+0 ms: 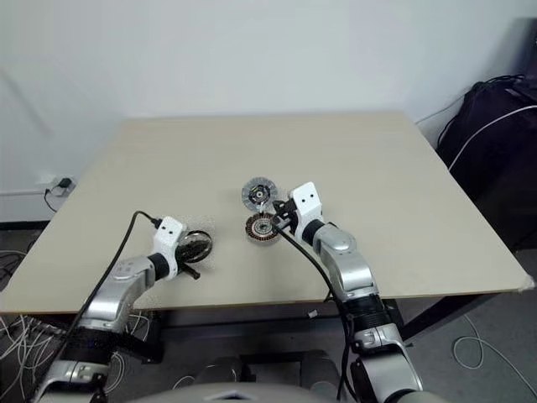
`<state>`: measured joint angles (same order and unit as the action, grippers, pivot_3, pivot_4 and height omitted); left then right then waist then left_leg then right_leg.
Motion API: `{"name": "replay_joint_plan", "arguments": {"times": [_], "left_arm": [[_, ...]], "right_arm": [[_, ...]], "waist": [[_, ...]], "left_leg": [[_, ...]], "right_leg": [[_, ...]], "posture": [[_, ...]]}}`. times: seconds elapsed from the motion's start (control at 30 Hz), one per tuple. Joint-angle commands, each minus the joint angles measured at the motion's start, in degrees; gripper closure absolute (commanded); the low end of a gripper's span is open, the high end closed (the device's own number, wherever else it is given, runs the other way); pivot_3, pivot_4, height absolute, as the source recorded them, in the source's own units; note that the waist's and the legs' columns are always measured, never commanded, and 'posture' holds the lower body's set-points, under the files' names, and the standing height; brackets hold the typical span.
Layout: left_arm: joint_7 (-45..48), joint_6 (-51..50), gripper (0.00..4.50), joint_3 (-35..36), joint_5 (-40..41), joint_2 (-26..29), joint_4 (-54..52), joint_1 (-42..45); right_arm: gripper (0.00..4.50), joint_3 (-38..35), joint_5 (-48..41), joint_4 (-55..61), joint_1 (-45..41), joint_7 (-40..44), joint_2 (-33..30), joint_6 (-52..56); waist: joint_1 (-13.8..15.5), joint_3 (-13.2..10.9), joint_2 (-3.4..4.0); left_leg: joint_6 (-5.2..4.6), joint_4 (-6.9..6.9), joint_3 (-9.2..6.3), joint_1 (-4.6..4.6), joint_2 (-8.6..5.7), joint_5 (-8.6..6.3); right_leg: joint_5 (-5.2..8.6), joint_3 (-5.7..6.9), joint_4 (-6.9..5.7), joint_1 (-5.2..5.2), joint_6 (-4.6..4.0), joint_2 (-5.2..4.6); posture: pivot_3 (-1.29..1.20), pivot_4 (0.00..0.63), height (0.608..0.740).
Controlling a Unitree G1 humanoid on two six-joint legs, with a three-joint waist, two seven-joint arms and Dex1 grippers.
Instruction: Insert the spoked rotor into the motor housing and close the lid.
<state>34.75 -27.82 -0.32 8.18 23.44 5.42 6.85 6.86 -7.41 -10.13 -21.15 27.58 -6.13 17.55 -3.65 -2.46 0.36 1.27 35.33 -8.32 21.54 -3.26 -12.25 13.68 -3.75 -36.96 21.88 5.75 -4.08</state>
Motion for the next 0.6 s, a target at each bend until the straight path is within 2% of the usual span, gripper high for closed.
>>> {"name": "replay_joint_plan", "arguments": {"times": [0.03,0.2,0.6], "left_arm": [[-0.98,-1.79,3.88,1.29,1.87,-0.34,-4.85,0.62],[-1.89,-1.72,2.28,0.62,1.55,-0.53,-4.87,1.34],[-1.15,-0.19,2.28,-2.35,-0.74,0.50,1.54,6.36]], "right_arm": [[4.50,-0.26,-0.92,1.06,-1.03,0.45,0.42,-1.24],[4.50,-0.29,-0.86,0.98,-1.04,0.62,0.48,-1.26],[4.50,-0.57,-0.81,1.44,-0.78,-0.11,0.65,-1.19]], "waist": [[0.17,0.00,0.00],[0.11,0.00,0.00],[0.05,0.00,0.00]], "left_leg": [[0.00,0.03,-0.01,0.00,0.00,0.00],[-0.01,0.15,0.00,-0.02,-0.01,0.00],[-0.01,0.16,0.01,-0.02,-0.01,0.01]], "right_leg": [[-0.01,0.01,0.00,0.01,0.01,0.00],[-0.05,0.00,0.01,0.00,0.05,0.00],[-0.09,0.00,0.02,-0.03,0.08,0.02]], "posture": [[0.00,0.000,0.740],[0.00,0.000,0.740],[0.00,0.000,0.740]]}}
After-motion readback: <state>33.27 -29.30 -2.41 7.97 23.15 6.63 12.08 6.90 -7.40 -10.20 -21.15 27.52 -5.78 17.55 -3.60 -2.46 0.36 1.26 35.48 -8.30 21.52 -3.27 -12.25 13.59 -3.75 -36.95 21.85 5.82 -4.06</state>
